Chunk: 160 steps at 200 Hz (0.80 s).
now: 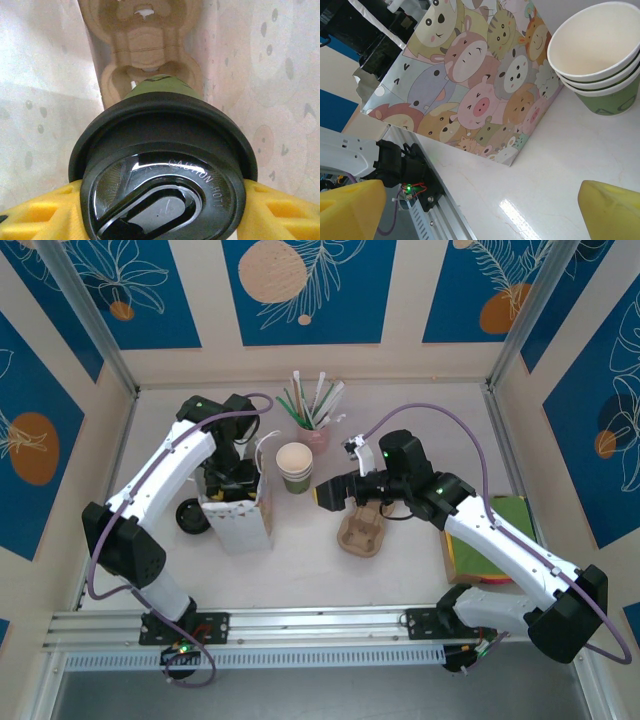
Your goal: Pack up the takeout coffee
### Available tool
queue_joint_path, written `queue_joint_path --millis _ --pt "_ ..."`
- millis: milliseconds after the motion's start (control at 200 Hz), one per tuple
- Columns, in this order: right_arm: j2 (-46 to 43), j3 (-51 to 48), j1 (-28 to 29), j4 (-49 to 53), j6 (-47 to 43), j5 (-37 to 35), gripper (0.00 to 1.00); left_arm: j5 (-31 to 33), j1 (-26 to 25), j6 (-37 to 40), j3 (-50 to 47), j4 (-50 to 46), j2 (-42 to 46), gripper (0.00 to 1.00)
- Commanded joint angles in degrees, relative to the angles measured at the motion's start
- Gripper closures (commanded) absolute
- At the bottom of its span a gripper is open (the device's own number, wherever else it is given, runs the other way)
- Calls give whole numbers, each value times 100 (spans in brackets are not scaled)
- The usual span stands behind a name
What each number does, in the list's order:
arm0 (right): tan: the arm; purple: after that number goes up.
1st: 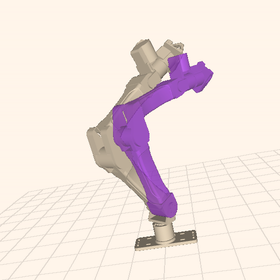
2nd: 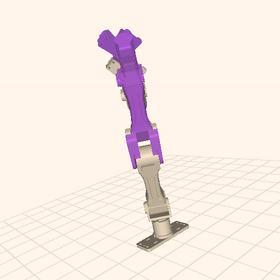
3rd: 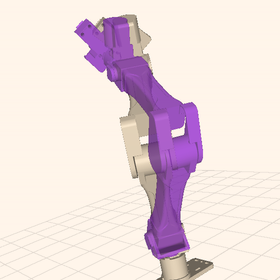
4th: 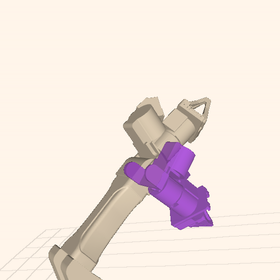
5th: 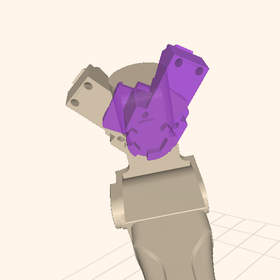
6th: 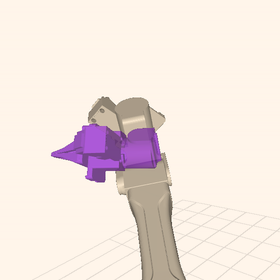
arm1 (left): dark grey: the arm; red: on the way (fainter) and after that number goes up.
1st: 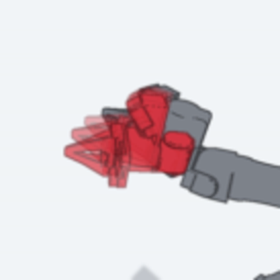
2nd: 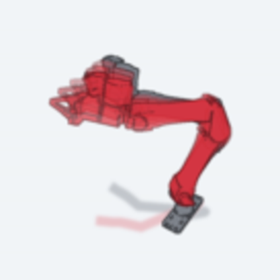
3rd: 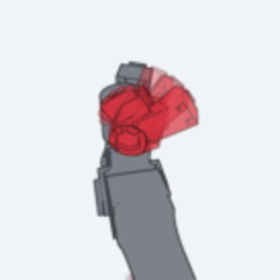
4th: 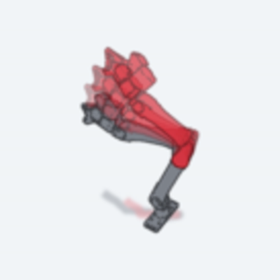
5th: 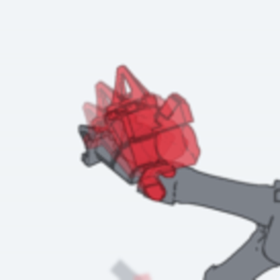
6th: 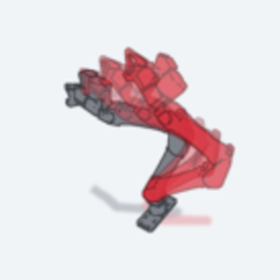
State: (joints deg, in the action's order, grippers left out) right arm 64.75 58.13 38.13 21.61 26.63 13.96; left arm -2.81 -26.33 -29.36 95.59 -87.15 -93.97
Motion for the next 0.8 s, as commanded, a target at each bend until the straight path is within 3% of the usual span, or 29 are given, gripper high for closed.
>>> queue_joint_path --millis 0,795 --pt "5 49 -25 -20 45 72 1 -94 59 150 -76 -12 -38 44" --pt "20 32 -42 -42 44 90 1 -62 57 122 -414 41 33 44"
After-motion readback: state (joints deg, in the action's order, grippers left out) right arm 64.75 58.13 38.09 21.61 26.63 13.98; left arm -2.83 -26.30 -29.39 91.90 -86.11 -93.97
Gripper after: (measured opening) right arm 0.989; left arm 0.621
